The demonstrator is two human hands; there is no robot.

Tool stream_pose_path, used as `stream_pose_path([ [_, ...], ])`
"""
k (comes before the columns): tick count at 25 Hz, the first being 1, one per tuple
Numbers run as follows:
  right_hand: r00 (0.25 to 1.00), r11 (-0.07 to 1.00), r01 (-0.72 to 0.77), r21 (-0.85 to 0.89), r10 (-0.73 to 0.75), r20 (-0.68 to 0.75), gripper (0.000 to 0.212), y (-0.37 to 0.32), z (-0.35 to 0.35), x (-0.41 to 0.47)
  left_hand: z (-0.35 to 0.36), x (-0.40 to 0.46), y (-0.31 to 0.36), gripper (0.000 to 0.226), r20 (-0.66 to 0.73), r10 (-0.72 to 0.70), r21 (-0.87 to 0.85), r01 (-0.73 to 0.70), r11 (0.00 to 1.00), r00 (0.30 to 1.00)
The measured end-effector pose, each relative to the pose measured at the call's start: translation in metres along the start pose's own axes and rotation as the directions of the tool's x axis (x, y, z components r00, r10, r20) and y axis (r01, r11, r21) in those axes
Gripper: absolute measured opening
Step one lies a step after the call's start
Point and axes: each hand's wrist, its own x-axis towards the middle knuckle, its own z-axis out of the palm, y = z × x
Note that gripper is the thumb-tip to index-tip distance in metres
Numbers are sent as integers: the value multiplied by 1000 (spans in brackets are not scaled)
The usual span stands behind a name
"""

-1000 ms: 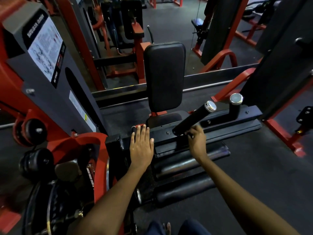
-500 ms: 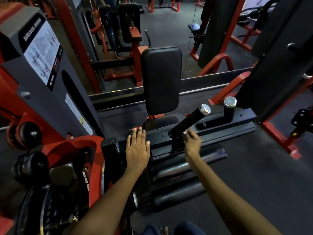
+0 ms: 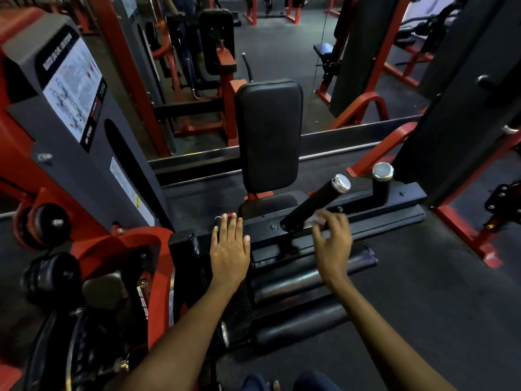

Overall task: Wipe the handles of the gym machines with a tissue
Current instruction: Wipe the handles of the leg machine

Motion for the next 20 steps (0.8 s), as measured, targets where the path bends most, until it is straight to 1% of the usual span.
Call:
stream_pose_path([
  [2,977,990,124,-65,-133,-165,29,-11,-14,15,0,0,0,53,-1,-1,-1,1,1000,1000],
  [3,962,977,183,-108,-201,-184,30,-11,-16,22,0,-1,0,53,2,-2,-5,2,1000,1000],
  [4,954,959,237,-153,-260,-151,28,-8,-13,25,0,-1,0,53,1,-3,-3,3,1000,1000],
  [6,946,915,314,-255,-324,0,23,1,0,21,-1,-1,0,53,-4,-6,-4,6,1000,1000],
  [8,937,893,350,-282,-327,126,25,10,13,9,-2,-1,0,54,-3,1,-5,-1,1000,1000],
  [10,927,885,368,-286,-325,189,25,9,13,10,-2,-1,0,54,-7,1,0,-1,1000,1000],
  [11,923,875,378,-303,-332,192,28,2,7,14,-2,-1,0,54,-2,3,-5,-3,1000,1000],
  [12,925,860,380,-341,-350,150,29,-6,-2,21,-2,-3,-1,54,11,5,-6,-5,1000,1000],
  [14,919,834,355,-422,-394,-5,29,-18,-15,38,-2,-1,-1,55,14,0,9,0,1000,1000],
  [15,914,824,349,-446,-404,-31,29,-22,-18,44,-2,0,0,55,9,-6,-1,6,1000,1000],
  [18,876,730,419,-540,-481,29,25,-17,-9,43,-1,-3,-2,55,22,-3,-4,3,1000,1000],
  [20,876,690,452,-565,-463,136,23,-8,2,34,-1,-1,-3,55,22,-7,-12,7,1000,1000],
])
